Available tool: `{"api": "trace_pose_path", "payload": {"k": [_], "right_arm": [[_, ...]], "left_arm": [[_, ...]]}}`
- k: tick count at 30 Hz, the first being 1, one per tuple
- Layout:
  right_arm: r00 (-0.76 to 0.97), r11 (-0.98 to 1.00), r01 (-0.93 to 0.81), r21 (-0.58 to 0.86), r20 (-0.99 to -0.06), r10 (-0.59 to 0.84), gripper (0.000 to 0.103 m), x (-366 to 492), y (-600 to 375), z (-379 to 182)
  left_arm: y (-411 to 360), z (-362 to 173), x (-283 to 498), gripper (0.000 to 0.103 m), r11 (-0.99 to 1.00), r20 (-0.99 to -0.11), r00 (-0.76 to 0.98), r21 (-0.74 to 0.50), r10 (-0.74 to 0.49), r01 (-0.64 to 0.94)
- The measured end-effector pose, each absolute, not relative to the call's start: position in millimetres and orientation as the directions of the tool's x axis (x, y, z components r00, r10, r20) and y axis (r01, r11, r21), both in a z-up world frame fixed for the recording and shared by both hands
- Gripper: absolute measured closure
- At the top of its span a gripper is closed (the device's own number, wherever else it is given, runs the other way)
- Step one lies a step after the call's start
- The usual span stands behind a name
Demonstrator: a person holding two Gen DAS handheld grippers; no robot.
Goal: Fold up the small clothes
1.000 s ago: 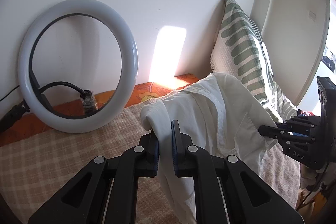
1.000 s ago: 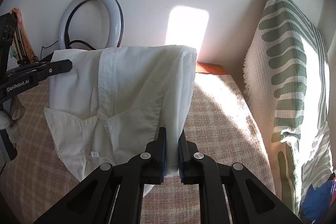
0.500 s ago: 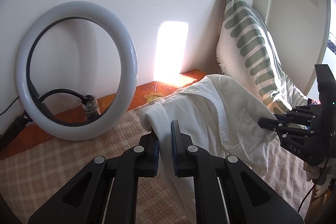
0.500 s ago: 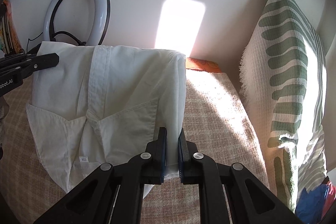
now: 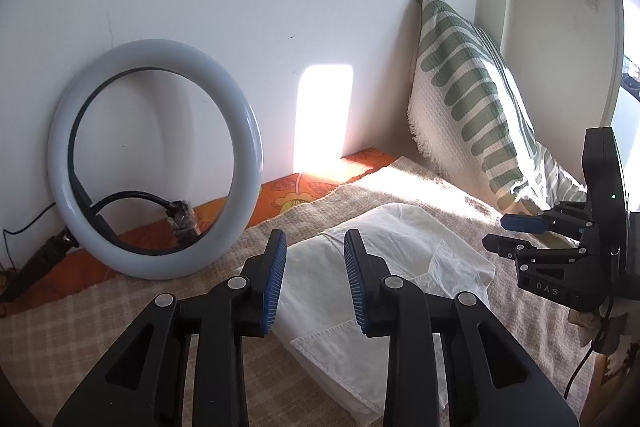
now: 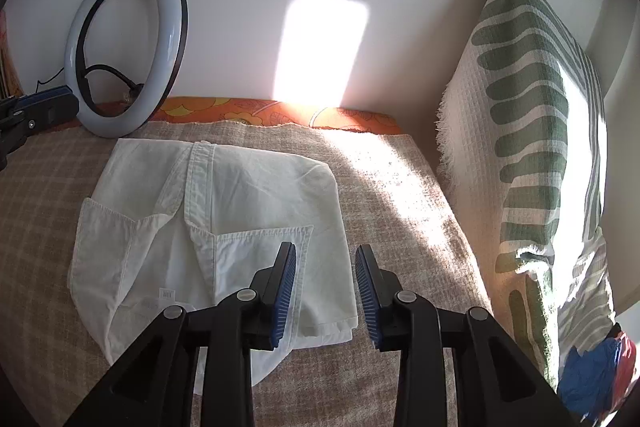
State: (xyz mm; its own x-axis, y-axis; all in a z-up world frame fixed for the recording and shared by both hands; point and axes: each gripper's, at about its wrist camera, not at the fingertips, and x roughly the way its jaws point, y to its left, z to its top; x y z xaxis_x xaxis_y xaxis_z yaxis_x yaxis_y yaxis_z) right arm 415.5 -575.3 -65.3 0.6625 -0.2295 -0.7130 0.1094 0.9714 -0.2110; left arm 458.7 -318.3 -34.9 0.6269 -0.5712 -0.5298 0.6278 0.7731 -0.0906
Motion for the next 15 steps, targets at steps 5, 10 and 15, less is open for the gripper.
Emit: {"api": "trace_pose_path", "payload": {"k": [5, 10, 15], "right_arm": [[0.683, 0.971, 0.121, -0.206, -0.693, -0.232, 0.052, 401.5, -568.0, -51.0], [0.705, 0.974, 0.128, -0.185, -0.674, -0.221, 0.051, 383.0, -556.3, -32.5], [0.724, 0.980, 0.135, -0.148, -0.660, -0.199, 0.050, 358.5, -540.5, -17.0]], "left_arm": [[-307.5, -19.7, 439.6, 0.071, 0.768, -0.510, 0.632, -0.096, -0.584, 0.633], [-289.0, 0.7, 413.3, 0.065, 0.769, -0.479, 0.652, -0.081, -0.588, 0.634], [-265.3, 20.4, 384.4, 0.060, 0.771, -0.454, 0.666, -0.078, -0.592, 0.632]]}}
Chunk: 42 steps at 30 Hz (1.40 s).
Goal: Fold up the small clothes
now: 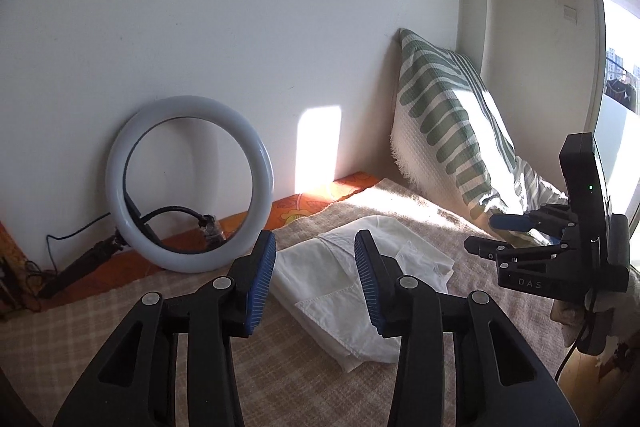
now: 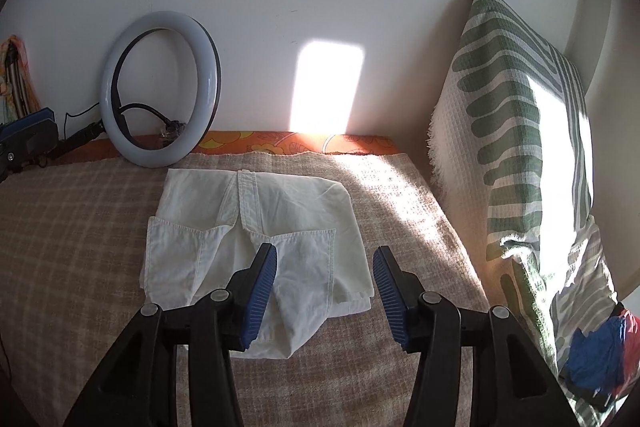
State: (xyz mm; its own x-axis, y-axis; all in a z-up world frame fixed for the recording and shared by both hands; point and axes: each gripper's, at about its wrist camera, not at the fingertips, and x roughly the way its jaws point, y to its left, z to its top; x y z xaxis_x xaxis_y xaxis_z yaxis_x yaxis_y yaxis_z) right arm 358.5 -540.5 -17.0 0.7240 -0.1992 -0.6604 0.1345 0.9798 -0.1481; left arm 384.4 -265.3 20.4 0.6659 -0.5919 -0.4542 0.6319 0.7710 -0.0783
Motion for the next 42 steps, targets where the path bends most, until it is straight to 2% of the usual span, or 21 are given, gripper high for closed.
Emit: {"api": "trace_pose_path", "payload": {"k": [2, 5, 8, 12, 15, 22, 27, 29, 30, 38, 42], "right_arm": [[0.732, 0.981, 0.136, -0.139, -0.653, -0.194, 0.047, 347.4, -532.7, -12.4], [0.746, 0.982, 0.135, -0.133, -0.638, -0.189, 0.043, 330.1, -519.3, -6.3], [0.760, 0.984, 0.138, -0.114, -0.625, -0.179, 0.037, 309.3, -504.4, -0.7], [0.779, 0.983, 0.149, -0.110, -0.599, -0.186, 0.031, 280.9, -484.5, 4.2], [0.783, 0.979, 0.152, -0.132, -0.589, -0.201, 0.024, 261.6, -468.5, 3.2], [0.801, 0.978, 0.162, -0.133, -0.561, -0.210, 0.012, 226.1, -444.9, -5.9], [0.813, 0.979, 0.174, -0.108, -0.545, -0.205, 0.002, 206.3, -433.3, -15.8], [0.817, 0.979, 0.173, -0.111, -0.539, -0.205, 0.001, 202.6, -429.6, -18.5], [0.820, 0.978, 0.174, -0.113, -0.534, -0.208, 0.000, 201.0, -428.0, -19.4], [0.835, 0.976, 0.184, -0.112, -0.507, -0.216, 0.000, 194.7, -417.4, -30.6], [0.839, 0.980, 0.163, -0.114, -0.506, -0.198, 0.000, 194.9, -407.1, -37.6]], "left_arm": [[-256.0, 27.1, 371.1, 0.043, 0.776, -0.441, 0.679, -0.070, -0.587, 0.626], [-242.6, 34.8, 350.7, 0.042, 0.777, -0.431, 0.688, -0.051, -0.584, 0.628], [-227.6, 40.4, 330.6, 0.034, 0.774, -0.426, 0.686, -0.055, -0.590, 0.631], [-209.3, 43.2, 301.5, 0.031, 0.773, -0.416, 0.694, -0.039, -0.588, 0.633], [-197.5, 40.7, 280.2, 0.021, 0.774, -0.415, 0.698, -0.023, -0.584, 0.633], [-174.6, 25.2, 237.7, 0.017, 0.774, -0.448, 0.690, -0.006, -0.568, 0.633], [-166.7, 9.4, 213.2, 0.014, 0.795, -0.471, 0.720, 0.063, -0.510, 0.604], [-165.6, 3.0, 206.9, 0.004, 0.801, -0.479, 0.732, 0.093, -0.485, 0.592], [-164.0, 0.2, 203.2, 0.002, 0.805, -0.478, 0.738, 0.101, -0.477, 0.585], [-152.1, -16.6, 198.6, 0.001, 0.859, -0.487, 0.782, 0.116, -0.389, 0.499], [-151.7, -28.2, 196.3, 0.001, 0.865, -0.508, 0.796, 0.175, -0.329, 0.470]]}}
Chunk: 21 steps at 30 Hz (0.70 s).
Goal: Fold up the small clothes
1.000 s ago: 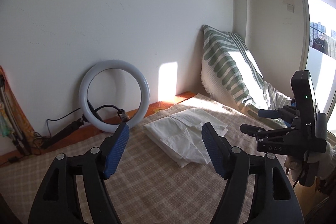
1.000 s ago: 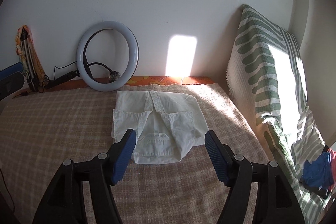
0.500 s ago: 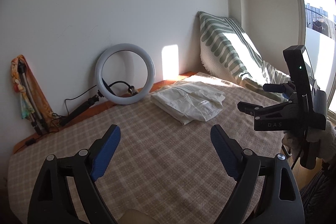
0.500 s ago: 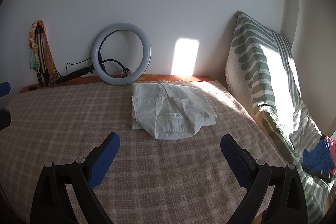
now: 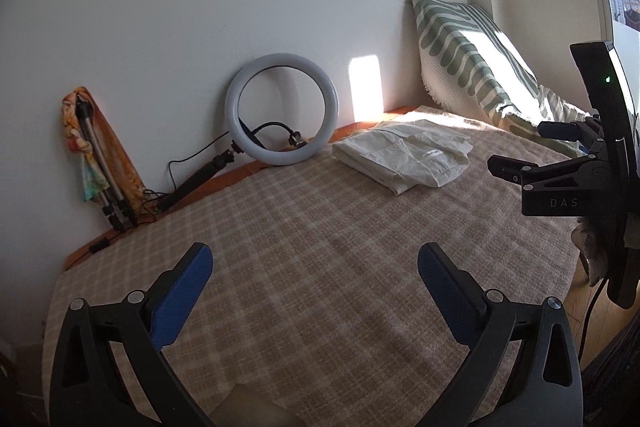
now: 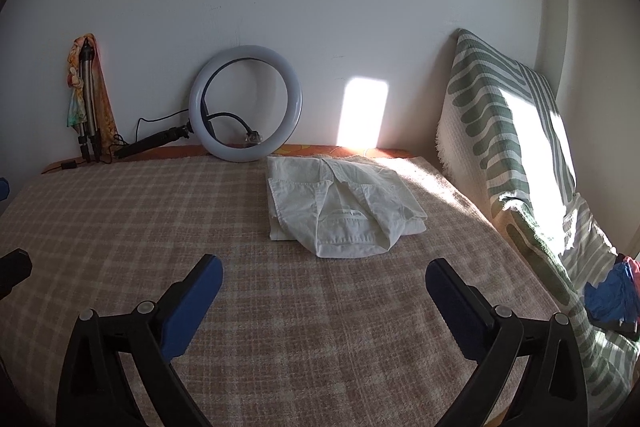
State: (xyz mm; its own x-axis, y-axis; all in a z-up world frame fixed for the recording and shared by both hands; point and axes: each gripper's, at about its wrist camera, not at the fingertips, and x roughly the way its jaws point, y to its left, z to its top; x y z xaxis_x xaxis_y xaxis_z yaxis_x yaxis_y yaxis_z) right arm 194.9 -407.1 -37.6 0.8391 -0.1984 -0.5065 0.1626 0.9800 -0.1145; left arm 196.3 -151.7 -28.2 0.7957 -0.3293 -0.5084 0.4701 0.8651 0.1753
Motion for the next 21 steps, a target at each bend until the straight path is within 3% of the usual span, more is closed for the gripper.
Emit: {"api": "trace_pose_path", "payload": {"k": [21], "right_arm": [[0.839, 0.982, 0.145, -0.118, -0.512, -0.185, 0.000, 194.6, -396.2, -44.0]], "left_arm": [[-146.0, -40.5, 189.1, 0.001, 0.864, -0.544, 0.786, 0.201, -0.294, 0.462]]}}
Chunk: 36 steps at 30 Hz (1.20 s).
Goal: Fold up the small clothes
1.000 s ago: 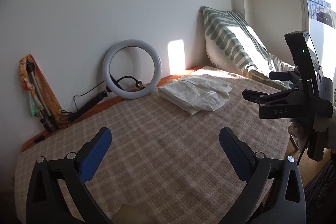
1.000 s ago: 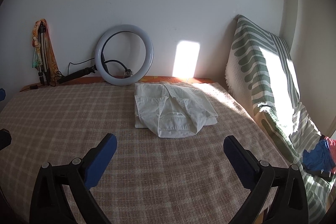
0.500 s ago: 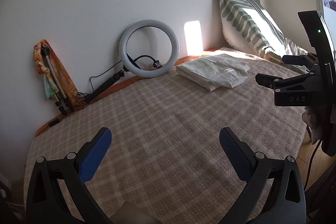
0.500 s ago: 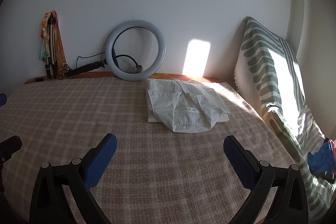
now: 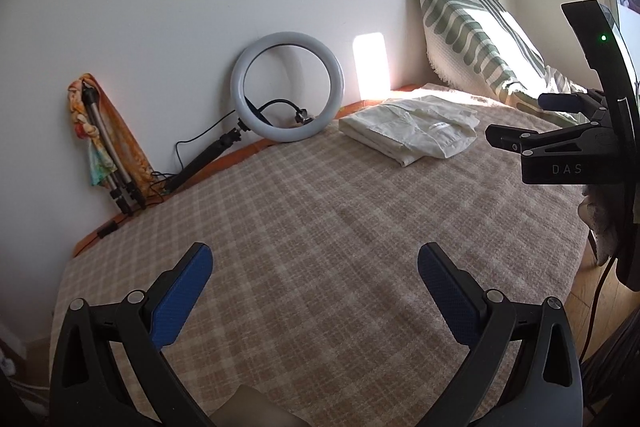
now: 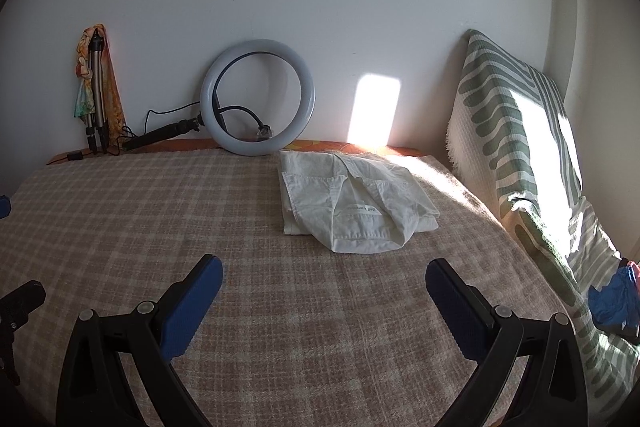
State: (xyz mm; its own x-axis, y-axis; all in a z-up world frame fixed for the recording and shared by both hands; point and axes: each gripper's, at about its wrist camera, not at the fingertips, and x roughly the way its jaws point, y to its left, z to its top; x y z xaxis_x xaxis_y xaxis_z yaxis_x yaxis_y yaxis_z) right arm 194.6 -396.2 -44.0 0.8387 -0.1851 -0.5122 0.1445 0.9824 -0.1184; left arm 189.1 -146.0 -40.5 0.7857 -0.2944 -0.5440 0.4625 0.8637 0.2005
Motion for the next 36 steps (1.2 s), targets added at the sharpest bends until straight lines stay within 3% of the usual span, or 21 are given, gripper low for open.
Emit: {"api": "trace_pose_path", "payload": {"k": [36], "right_arm": [[0.836, 0.984, 0.129, -0.119, -0.520, -0.172, 0.000, 195.8, -385.9, -46.0]], "left_arm": [[-141.4, -35.5, 184.6, 0.001, 0.866, -0.537, 0.788, 0.190, -0.302, 0.462]]}}
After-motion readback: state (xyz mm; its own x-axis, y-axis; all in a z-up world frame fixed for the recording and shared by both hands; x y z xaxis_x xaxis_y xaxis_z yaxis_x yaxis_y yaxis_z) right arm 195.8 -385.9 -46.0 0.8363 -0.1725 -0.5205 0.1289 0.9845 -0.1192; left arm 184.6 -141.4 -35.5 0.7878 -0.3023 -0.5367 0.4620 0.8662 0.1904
